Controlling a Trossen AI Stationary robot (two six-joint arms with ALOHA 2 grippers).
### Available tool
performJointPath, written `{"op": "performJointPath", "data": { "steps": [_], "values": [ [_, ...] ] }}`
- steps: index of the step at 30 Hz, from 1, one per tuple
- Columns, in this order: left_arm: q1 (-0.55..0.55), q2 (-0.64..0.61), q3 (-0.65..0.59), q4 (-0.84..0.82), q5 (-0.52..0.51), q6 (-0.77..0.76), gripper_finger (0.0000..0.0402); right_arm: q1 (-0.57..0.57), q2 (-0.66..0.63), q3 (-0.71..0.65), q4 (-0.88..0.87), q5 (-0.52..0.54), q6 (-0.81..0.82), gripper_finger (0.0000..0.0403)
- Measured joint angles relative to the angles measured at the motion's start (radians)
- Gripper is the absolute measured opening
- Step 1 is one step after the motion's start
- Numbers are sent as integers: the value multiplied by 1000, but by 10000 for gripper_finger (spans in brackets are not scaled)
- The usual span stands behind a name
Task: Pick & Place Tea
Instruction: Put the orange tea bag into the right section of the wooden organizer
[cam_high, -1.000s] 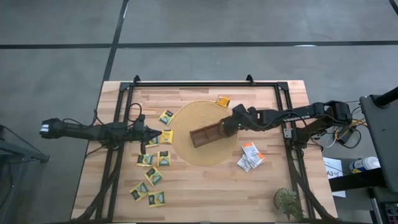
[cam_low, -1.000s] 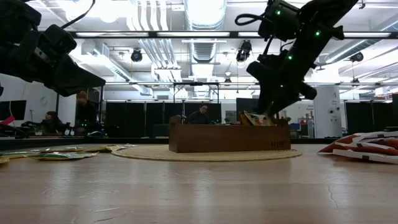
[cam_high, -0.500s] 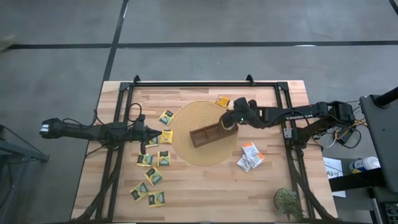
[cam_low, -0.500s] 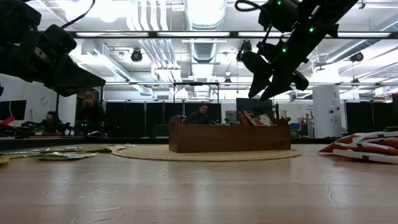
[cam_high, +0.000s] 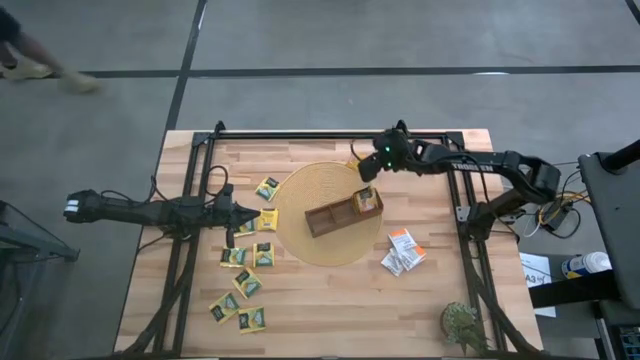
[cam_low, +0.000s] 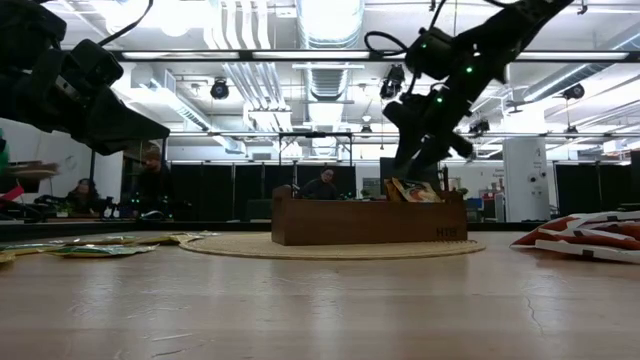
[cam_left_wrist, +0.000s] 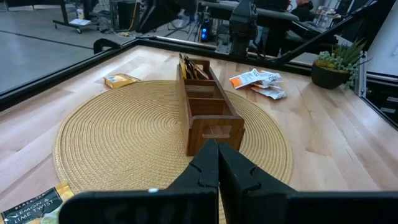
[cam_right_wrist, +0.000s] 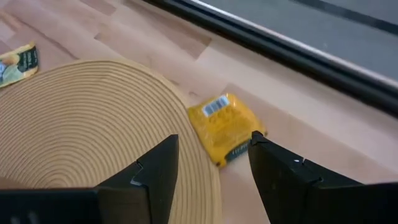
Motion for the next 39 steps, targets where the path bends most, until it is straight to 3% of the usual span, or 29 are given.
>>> {"op": "performJointPath", "data": {
  "steps": [3, 12, 21, 28, 39],
  "values": [
    [0, 0, 0, 0, 0, 0, 0, -16, 54, 73, -37, -10, -51, 189],
    [0, 0, 0, 0, 0, 0, 0, -23, 328, 401, -381, -6, -215, 189],
    [0, 0, 0, 0, 0, 0, 0, -55, 552, 647, -582, -6, -271, 173],
    [0, 0, 0, 0, 0, 0, 0, -90, 603, 672, -604, -126, -264, 167],
    [0, 1, 0, 0, 0, 0, 0, -108, 671, 659, -627, -129, -241, 181]
  ]
}}
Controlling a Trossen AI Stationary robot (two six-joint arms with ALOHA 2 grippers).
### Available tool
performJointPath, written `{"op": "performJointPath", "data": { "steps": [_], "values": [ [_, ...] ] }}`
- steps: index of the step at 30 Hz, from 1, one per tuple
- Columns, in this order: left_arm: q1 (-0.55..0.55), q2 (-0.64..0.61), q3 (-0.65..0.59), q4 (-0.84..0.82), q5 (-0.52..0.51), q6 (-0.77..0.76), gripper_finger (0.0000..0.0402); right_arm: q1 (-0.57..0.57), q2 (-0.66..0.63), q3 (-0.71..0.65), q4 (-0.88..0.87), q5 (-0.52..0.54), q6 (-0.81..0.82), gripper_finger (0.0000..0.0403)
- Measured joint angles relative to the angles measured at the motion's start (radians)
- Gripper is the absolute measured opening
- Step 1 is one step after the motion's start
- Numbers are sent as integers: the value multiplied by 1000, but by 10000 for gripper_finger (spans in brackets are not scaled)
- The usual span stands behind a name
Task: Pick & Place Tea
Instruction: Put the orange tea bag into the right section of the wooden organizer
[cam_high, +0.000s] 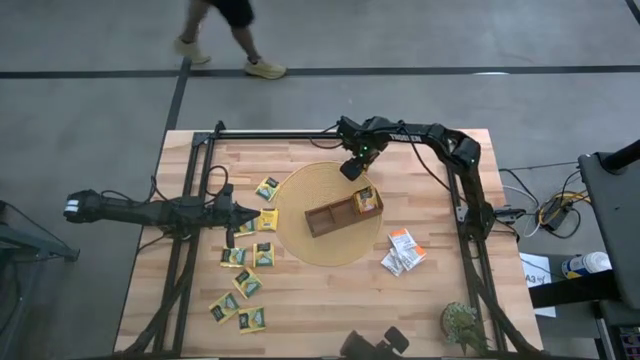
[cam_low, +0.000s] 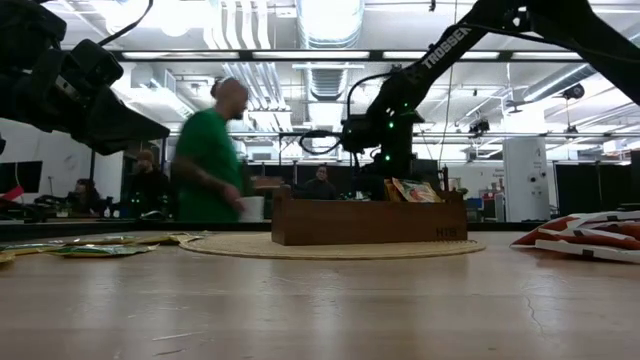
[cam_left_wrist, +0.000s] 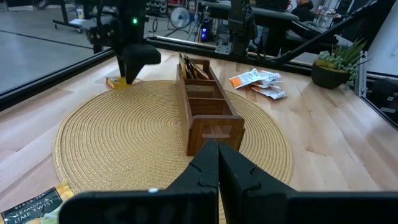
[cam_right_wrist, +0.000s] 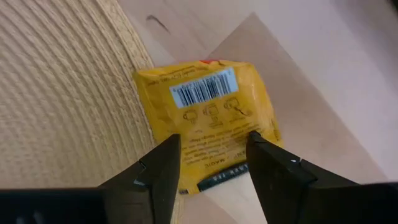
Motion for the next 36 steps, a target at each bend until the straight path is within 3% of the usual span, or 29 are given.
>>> {"op": "performJointPath", "data": {
  "steps": [10, 23, 36],
  "values": [
    [0, 0, 0, 0, 0, 0, 0, -1, 28, 7, 0, 16, 0, 152],
    [0, 0, 0, 0, 0, 0, 0, -2, 34, 37, -1, 30, -36, 15],
    [0, 0, 0, 0, 0, 0, 0, 21, -20, 37, -9, 28, -49, 8]
  ]
}}
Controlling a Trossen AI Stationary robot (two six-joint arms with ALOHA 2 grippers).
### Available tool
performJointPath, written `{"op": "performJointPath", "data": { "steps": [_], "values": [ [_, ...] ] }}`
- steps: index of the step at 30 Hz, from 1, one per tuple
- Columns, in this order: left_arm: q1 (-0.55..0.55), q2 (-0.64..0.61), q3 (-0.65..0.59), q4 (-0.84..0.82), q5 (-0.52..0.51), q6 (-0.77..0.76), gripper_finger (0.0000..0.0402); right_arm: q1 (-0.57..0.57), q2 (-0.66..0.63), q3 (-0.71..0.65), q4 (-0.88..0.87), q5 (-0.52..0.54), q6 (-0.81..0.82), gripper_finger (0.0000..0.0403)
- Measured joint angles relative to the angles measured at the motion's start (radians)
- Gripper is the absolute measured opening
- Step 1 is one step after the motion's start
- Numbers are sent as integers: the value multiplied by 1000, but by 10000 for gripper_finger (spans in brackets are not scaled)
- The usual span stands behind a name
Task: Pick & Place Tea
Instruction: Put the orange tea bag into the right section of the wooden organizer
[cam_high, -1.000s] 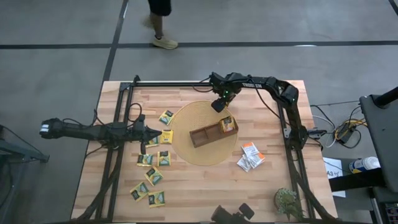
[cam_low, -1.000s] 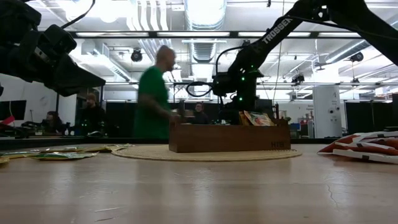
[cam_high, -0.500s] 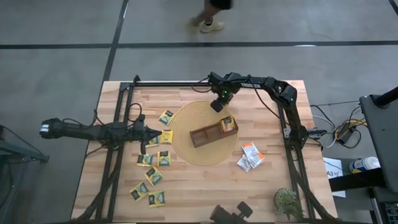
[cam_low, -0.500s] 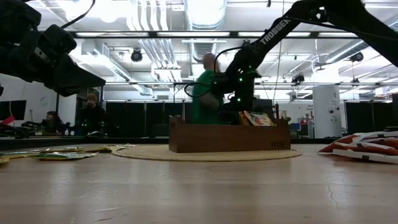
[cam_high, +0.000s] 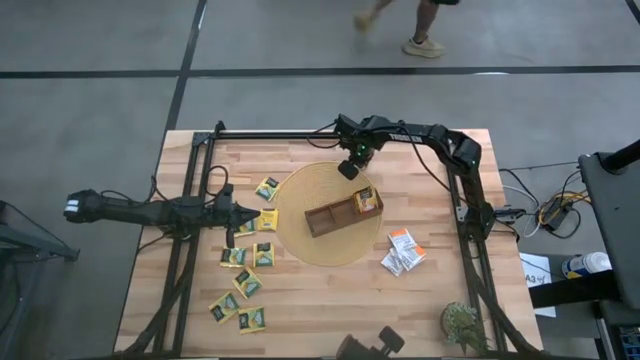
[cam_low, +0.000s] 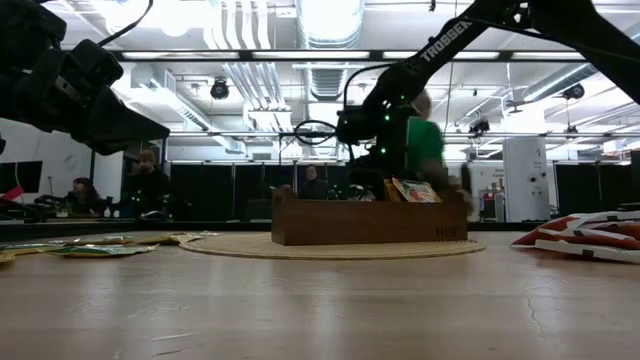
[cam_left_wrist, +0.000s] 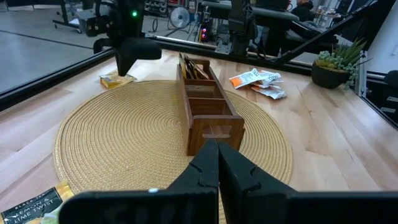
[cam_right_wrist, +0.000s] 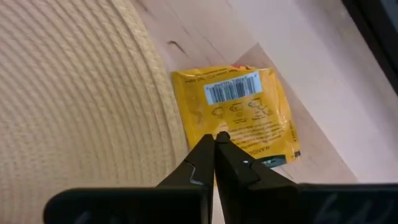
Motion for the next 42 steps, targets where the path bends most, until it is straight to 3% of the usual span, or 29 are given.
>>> {"op": "performJointPath", "data": {
  "steps": [17, 34, 42],
  "values": [
    [0, 0, 0, 0, 0, 0, 0, 12, -50, 1, -25, -7, -45, 20],
    [0, 0, 0, 0, 0, 0, 0, -5, -9, 0, -12, -2, -52, 215],
    [0, 0, 0, 0, 0, 0, 0, -14, 62, 4, -9, -7, -58, 261]
  ]
}}
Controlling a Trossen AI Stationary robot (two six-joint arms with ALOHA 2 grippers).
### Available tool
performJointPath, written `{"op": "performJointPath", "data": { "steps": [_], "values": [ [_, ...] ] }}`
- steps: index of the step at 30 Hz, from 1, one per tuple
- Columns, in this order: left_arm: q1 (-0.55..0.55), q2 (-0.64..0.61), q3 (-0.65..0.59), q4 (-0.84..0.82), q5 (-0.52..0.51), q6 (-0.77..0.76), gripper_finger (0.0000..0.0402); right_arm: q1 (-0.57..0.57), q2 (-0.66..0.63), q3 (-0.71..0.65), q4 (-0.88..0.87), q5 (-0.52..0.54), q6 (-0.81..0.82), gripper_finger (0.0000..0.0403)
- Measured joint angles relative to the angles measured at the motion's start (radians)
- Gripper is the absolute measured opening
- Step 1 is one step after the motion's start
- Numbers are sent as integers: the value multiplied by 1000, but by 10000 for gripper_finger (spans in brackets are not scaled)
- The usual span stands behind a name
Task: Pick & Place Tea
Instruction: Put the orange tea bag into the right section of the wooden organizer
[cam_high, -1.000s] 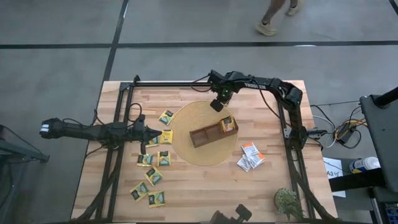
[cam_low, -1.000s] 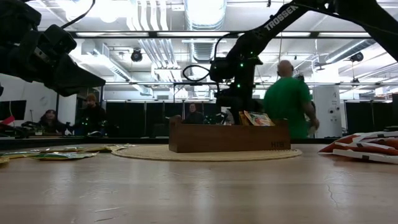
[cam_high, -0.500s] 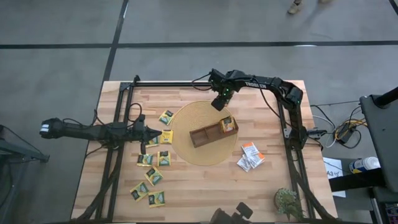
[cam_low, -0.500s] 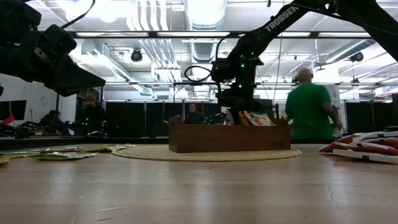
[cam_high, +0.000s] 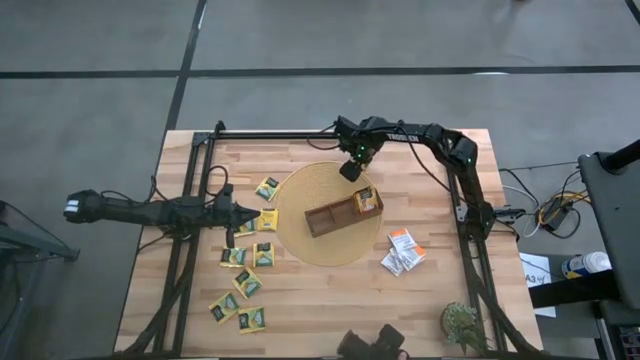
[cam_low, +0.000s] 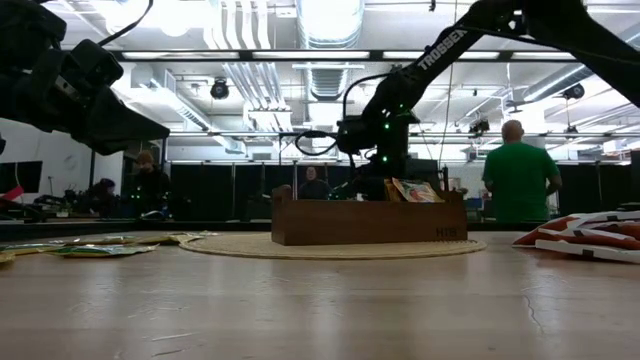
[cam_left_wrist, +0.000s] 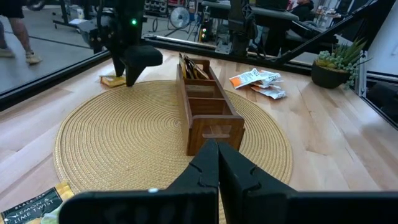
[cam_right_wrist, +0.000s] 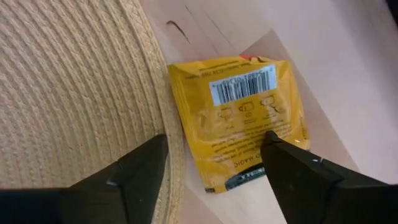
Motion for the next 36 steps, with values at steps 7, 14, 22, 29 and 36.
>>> {"op": "performJointPath", "data": {
  "steps": [7, 14, 22, 29, 36],
  "values": [
    [0, 0, 0, 0, 0, 0, 0, -14, 23, -1, 1, -10, 3, 242],
    [0, 0, 0, 0, 0, 0, 0, -17, 15, -3, 16, -2, 9, 188],
    [0, 0, 0, 0, 0, 0, 0, -18, 15, -4, 23, -4, 9, 116],
    [0, 0, 0, 0, 0, 0, 0, -20, 15, -4, 23, -113, 28, 53],
    [0, 0, 0, 0, 0, 0, 0, 6, 14, -4, 19, -167, 56, 11]
  ]
}}
